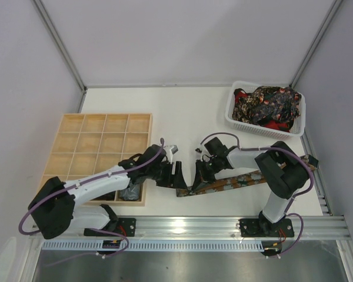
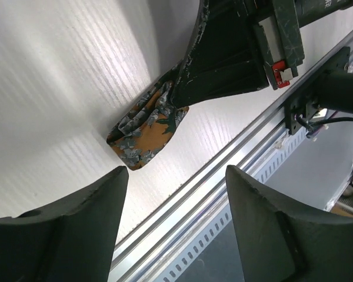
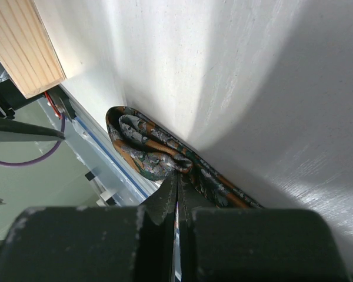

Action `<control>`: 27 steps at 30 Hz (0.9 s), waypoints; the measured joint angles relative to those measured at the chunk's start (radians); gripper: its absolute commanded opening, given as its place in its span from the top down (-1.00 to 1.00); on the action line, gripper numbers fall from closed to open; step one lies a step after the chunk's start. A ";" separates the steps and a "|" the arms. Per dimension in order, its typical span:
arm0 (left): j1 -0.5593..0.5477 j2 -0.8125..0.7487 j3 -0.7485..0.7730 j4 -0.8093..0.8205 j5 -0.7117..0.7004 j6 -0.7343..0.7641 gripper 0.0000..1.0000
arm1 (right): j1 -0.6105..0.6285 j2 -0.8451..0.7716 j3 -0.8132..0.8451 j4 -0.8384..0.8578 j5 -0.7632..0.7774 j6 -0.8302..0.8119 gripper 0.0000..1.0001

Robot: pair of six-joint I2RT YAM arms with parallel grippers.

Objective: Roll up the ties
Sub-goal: Roll the tie

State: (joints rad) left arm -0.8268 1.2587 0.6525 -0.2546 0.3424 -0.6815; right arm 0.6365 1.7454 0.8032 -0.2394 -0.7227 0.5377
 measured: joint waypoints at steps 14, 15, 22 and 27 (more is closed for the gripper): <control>0.027 0.040 -0.084 0.008 -0.026 -0.110 -0.32 | -0.032 0.017 0.000 0.010 -0.038 -0.019 1.00; 0.027 0.047 -0.084 0.011 -0.026 -0.116 -0.32 | -0.032 0.017 0.000 0.010 -0.038 -0.019 1.00; 0.027 0.116 -0.084 0.060 -0.021 -0.148 -0.31 | -0.032 0.017 0.000 0.011 -0.039 -0.019 1.00; 0.027 0.140 -0.074 0.092 -0.016 -0.156 -0.30 | -0.032 0.017 0.000 0.013 -0.039 -0.018 1.00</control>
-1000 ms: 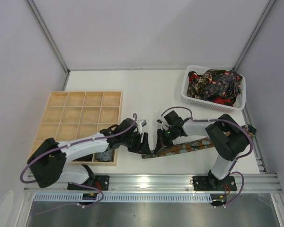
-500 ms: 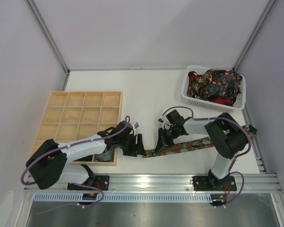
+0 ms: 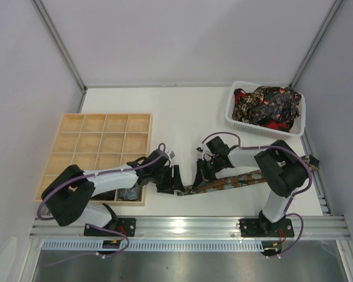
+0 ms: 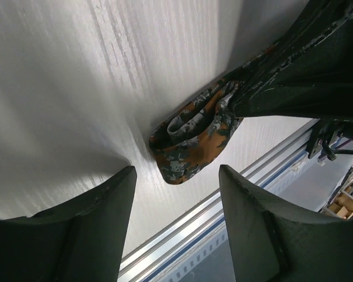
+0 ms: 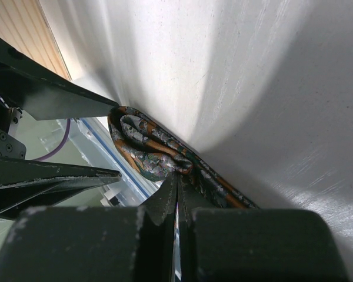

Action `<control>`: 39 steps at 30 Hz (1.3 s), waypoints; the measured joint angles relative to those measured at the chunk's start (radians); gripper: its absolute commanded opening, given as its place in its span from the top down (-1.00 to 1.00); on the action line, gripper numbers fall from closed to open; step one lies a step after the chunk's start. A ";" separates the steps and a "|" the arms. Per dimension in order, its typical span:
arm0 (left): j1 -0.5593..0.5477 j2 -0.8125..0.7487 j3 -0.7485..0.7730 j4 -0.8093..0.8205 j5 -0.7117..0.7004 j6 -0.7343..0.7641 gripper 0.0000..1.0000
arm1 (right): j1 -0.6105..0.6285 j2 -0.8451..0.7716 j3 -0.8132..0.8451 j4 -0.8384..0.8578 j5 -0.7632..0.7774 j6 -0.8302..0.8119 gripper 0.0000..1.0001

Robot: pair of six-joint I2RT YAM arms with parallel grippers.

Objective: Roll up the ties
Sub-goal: Roll the tie

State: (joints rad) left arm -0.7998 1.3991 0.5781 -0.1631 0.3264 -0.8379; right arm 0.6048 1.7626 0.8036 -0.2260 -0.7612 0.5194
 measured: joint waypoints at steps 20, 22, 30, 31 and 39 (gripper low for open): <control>0.000 0.077 0.027 0.039 0.016 0.014 0.46 | -0.003 0.021 0.011 0.013 -0.016 0.003 1.00; 0.001 0.077 0.033 0.025 0.012 0.023 0.63 | -0.002 0.027 0.020 0.012 -0.015 0.003 1.00; 0.019 0.060 0.080 -0.068 -0.009 0.057 0.99 | 0.031 0.050 0.070 0.000 0.012 0.003 1.00; 0.024 0.052 0.082 -0.079 -0.009 0.061 0.99 | 0.035 0.053 0.075 0.000 0.015 0.004 1.00; 0.047 0.014 0.119 -0.167 -0.008 0.082 0.99 | 0.064 0.069 0.114 0.002 0.043 0.016 1.00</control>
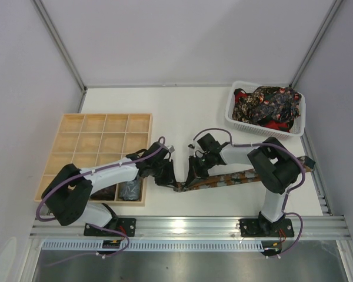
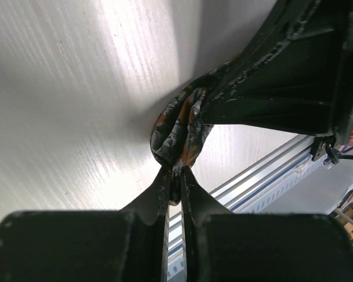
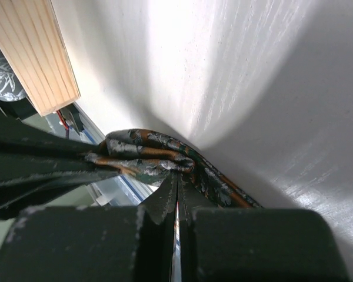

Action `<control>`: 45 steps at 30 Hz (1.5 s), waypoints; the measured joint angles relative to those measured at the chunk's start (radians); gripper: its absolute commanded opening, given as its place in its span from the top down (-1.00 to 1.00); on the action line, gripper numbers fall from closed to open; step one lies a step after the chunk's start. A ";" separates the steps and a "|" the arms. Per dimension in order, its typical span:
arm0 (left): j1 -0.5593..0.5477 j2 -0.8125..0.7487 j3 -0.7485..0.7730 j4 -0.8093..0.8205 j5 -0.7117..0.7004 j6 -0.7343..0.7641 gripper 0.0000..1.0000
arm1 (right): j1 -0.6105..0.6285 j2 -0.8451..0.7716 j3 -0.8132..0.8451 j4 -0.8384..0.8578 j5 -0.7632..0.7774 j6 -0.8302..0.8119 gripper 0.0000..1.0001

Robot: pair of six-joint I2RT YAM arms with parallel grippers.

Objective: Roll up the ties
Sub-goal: Roll the tie

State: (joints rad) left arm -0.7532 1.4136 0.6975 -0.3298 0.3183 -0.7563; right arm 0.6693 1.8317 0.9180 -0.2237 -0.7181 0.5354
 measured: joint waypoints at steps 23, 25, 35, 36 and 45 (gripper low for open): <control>0.004 0.095 0.156 -0.066 0.035 0.039 0.99 | 0.018 0.059 0.039 0.039 -0.002 0.086 1.00; 0.004 0.109 0.166 -0.071 0.034 0.047 0.99 | 0.019 0.059 0.042 0.034 0.002 0.085 1.00; 0.005 0.163 0.195 -0.087 0.034 0.059 0.99 | 0.019 0.032 0.068 -0.050 0.070 0.063 1.00; 0.005 0.166 0.197 -0.088 0.034 0.060 0.99 | 0.018 0.026 0.070 -0.059 0.079 0.060 1.00; 0.005 0.194 0.222 -0.103 0.033 0.061 0.99 | -0.006 0.004 0.082 -0.121 0.116 0.029 1.00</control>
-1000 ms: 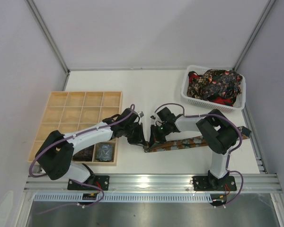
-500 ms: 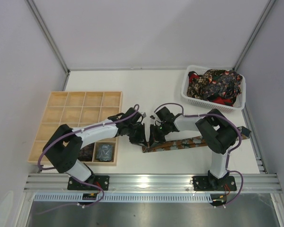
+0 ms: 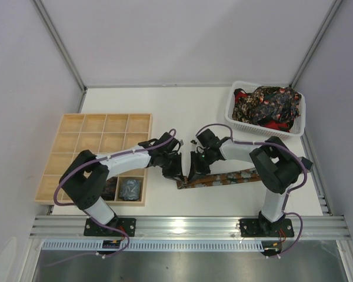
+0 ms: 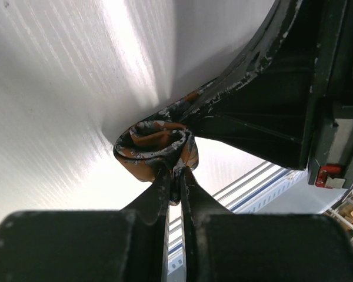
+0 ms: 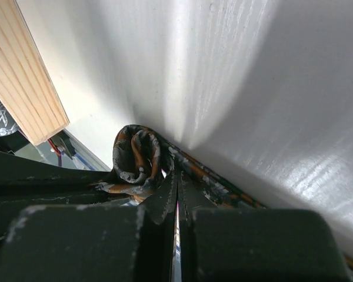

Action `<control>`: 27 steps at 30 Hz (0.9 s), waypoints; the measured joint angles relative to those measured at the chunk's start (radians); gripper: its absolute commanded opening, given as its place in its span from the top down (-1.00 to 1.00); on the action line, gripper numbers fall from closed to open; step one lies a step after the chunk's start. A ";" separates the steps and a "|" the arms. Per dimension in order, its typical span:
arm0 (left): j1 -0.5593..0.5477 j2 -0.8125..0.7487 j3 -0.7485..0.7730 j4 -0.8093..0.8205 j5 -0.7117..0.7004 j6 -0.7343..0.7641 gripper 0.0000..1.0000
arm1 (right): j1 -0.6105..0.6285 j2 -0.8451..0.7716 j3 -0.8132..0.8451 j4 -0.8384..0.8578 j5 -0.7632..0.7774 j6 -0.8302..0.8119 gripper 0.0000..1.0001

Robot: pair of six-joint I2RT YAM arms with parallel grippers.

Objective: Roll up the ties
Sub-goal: Roll the tie

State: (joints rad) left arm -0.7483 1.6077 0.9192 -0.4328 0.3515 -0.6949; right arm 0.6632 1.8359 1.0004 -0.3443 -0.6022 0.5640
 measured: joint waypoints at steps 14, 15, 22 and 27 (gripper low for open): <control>0.000 0.049 0.055 -0.031 -0.007 0.007 0.99 | -0.011 -0.071 0.000 -0.043 0.013 -0.015 1.00; 0.000 0.052 0.060 -0.035 -0.008 0.007 0.99 | -0.011 -0.071 0.000 -0.043 0.013 -0.015 1.00; -0.007 0.066 0.098 -0.072 -0.027 0.007 0.99 | -0.013 -0.071 0.000 -0.028 0.006 -0.014 1.00; -0.014 0.092 0.129 -0.093 -0.034 0.007 0.99 | -0.015 -0.051 0.000 -0.002 -0.005 0.000 1.00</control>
State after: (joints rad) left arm -0.7624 1.7000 1.0481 -0.5262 0.3180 -0.6880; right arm 0.6483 1.7851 1.0008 -0.3458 -0.6071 0.5644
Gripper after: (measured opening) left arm 0.101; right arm 0.009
